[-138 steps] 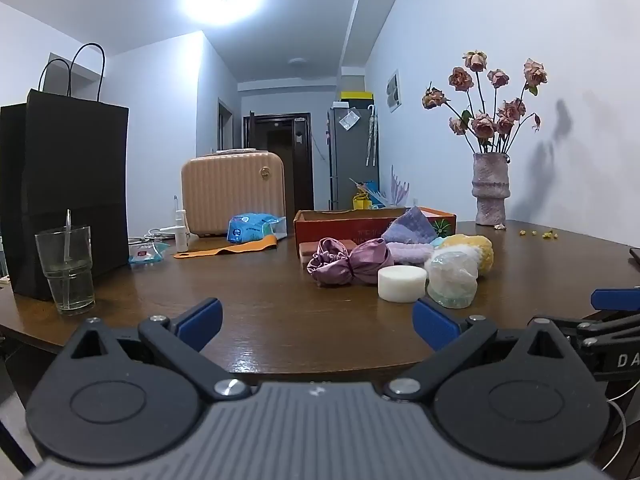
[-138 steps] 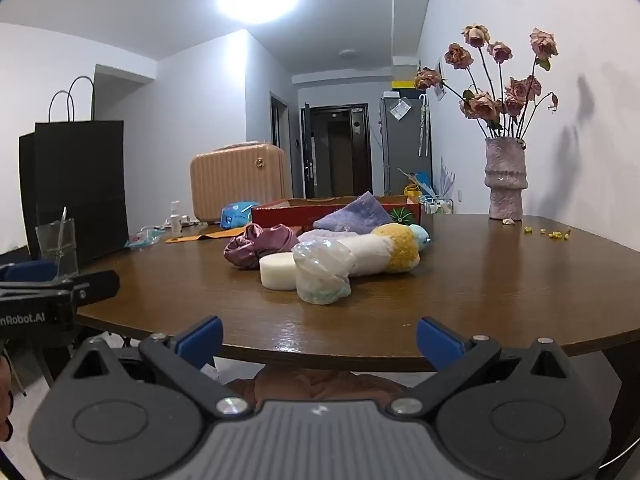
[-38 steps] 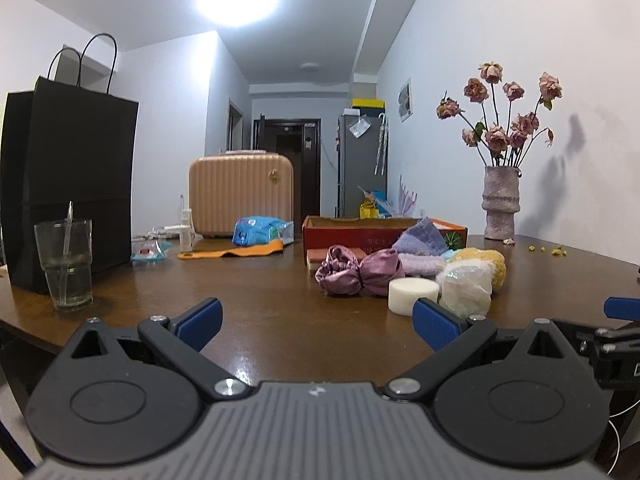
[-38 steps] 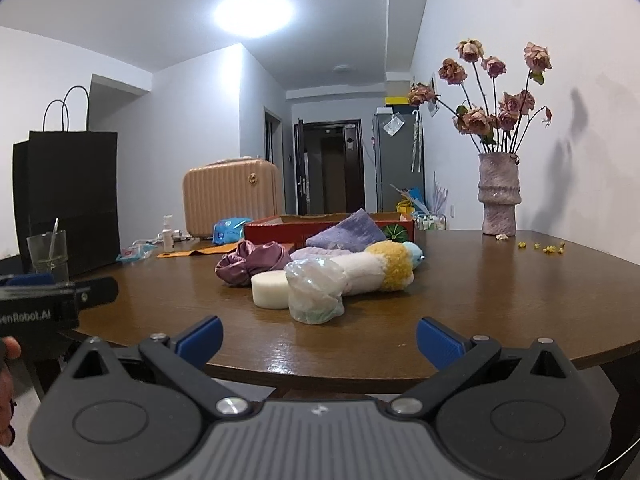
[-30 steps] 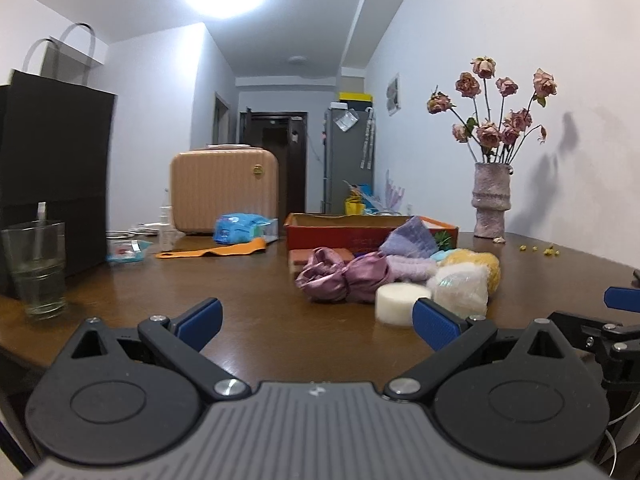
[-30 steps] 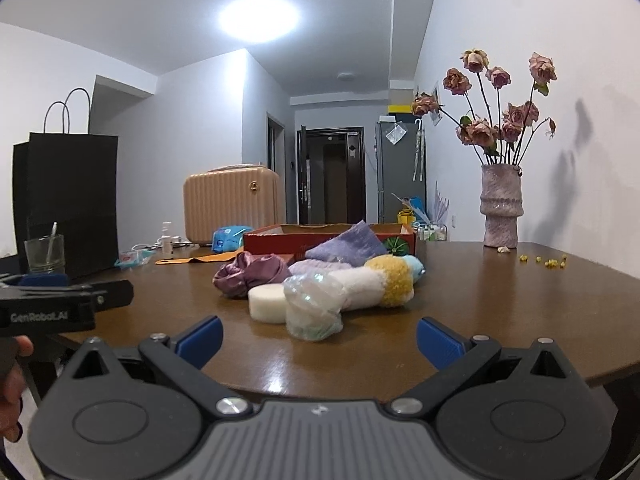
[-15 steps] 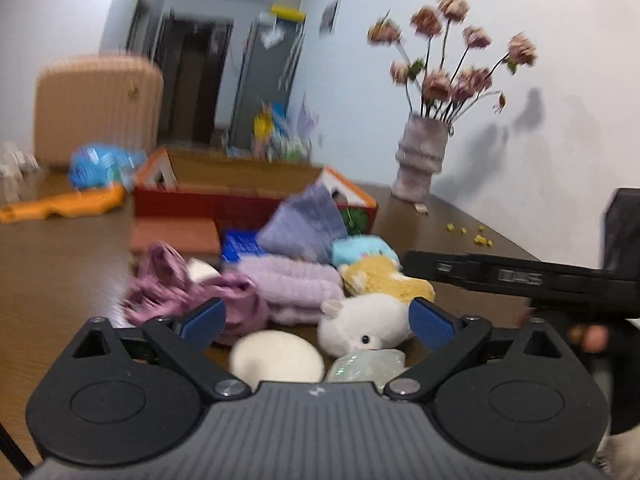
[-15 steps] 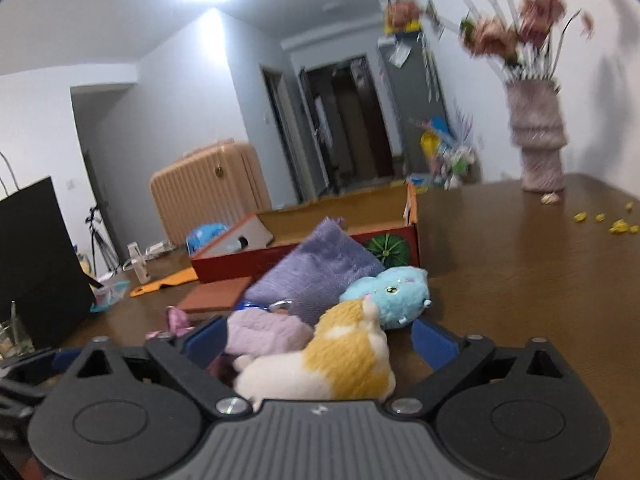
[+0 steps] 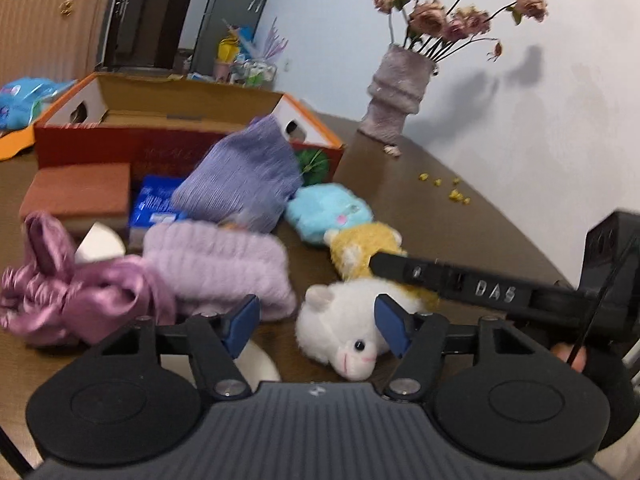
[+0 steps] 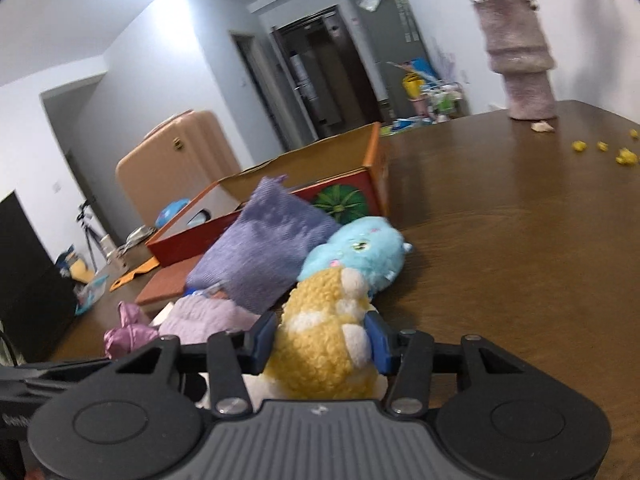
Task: Organize soft objects
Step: 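Grasp the white plush sheep with the left tool while the right tool grasps the yellow plush, then carry both plush toys into the cardboard box and open both tools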
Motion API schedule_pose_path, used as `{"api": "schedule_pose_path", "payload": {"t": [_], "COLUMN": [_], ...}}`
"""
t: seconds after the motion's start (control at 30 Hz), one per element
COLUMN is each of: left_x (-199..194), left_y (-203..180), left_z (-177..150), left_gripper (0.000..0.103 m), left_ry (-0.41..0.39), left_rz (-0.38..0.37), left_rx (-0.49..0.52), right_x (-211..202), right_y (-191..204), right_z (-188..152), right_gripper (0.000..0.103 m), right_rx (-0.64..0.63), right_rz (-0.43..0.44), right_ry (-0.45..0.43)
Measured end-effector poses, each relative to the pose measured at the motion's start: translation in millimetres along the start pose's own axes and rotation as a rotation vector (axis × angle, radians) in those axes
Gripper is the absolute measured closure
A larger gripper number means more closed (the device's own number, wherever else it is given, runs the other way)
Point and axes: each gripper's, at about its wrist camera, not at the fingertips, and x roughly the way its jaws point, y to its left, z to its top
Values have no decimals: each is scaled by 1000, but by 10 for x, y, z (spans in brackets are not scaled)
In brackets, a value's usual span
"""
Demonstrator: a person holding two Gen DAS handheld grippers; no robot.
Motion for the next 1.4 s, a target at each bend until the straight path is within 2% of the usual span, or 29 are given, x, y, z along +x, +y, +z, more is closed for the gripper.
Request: {"api": "schedule_pose_path", "payload": {"t": [0.1, 0.17, 0.3, 0.4, 0.47, 0.5, 0.7, 0.87, 1.0, 1.1, 1.17, 1.27, 1.33, 1.4], "left_x": [53, 144, 281, 350, 377, 385, 298, 48, 34, 249, 451, 811, 1076, 1295], "left_y": [-76, -111, -64, -32, -36, -54, -79, -59, 183, 445, 685, 973, 1100, 1142], "left_z": [63, 69, 84, 86, 81, 83, 156, 547, 1078, 1522, 1745, 1921, 1935, 1906], "left_gripper": [36, 36, 36, 38, 48, 48, 48, 48, 50, 50, 50, 50, 52, 53], "left_ry": [23, 54, 126, 167, 181, 184, 137, 5, -56, -59, -51, -17, 36, 79], "left_rz": [-34, -29, -54, -99, -141, -144, -176, -204, -190, -185, -174, -131, -96, -61], "left_rx": [15, 24, -20, -57, -90, -101, -129, -119, -160, -177, -232, -286, -319, -309], "right_x": [-12, -26, -71, -72, -75, -81, -242, -340, -30, 361, 662, 1178, 1477, 1737], "right_y": [-56, -94, -126, -174, -187, -178, -86, 77, 222, 311, 357, 379, 382, 365], "right_z": [-17, -8, -7, -35, -42, -51, 34, 452, 1001, 1415, 1602, 1745, 1735, 1671], "right_gripper": [54, 50, 48, 50, 55, 56, 61, 62, 62, 62, 62, 62, 62, 63], "right_rx": [21, 54, 43, 62, 79, 80, 54, 35, 18, 29, 15, 9, -9, -24], "right_rz": [-11, -14, -25, -5, 6, 2, -14, 32, 80, 90, 74, 17, -43, -108], "right_ry": [-17, -19, -21, -5, -9, -13, -79, -187, -222, -229, -225, -181, -139, -94]}}
